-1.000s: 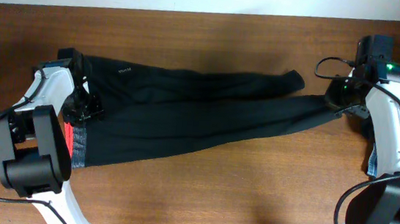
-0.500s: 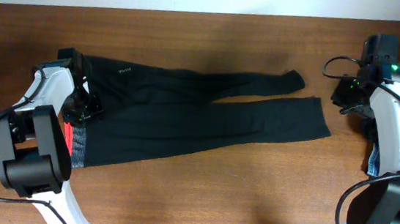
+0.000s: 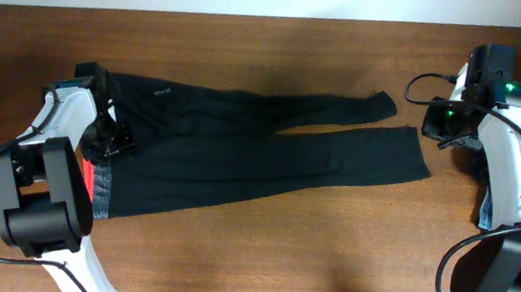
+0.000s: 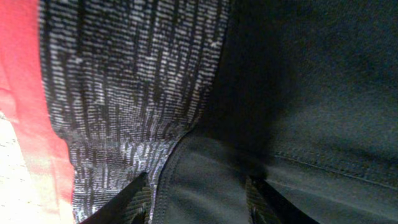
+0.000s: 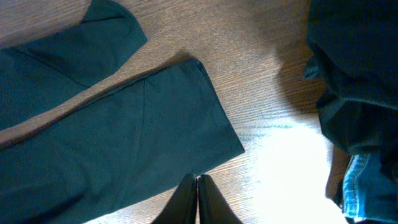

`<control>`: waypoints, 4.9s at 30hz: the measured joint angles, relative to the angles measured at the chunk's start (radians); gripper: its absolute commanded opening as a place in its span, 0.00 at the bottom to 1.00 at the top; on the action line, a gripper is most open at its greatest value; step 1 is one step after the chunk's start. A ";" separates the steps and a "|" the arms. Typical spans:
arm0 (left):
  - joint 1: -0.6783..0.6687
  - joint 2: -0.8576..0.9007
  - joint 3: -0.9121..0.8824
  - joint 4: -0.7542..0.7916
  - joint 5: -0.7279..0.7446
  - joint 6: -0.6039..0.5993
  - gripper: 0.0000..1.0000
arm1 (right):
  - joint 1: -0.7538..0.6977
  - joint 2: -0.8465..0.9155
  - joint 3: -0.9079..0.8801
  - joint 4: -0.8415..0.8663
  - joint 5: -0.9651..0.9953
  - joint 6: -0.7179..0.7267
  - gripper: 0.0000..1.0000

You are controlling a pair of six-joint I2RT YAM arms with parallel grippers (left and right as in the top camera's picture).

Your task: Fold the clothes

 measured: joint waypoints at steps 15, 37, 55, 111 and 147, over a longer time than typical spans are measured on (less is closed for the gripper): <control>0.000 0.000 0.317 -0.178 0.037 0.000 0.55 | 0.000 0.005 0.000 0.080 -0.108 -0.010 0.82; 0.000 -0.023 0.327 -0.076 0.043 -0.016 0.59 | 0.016 0.013 -0.001 0.291 -0.200 -0.061 0.97; -0.021 -0.018 0.020 0.270 0.049 -0.034 0.58 | 0.178 0.190 -0.002 0.589 -0.071 -0.148 0.90; -0.032 0.047 0.026 0.364 0.014 -0.038 0.57 | 0.003 0.436 0.006 0.595 0.086 -0.169 0.70; -0.033 0.049 0.026 0.375 0.008 -0.038 0.58 | 0.043 0.470 0.587 0.117 -0.137 -0.173 0.89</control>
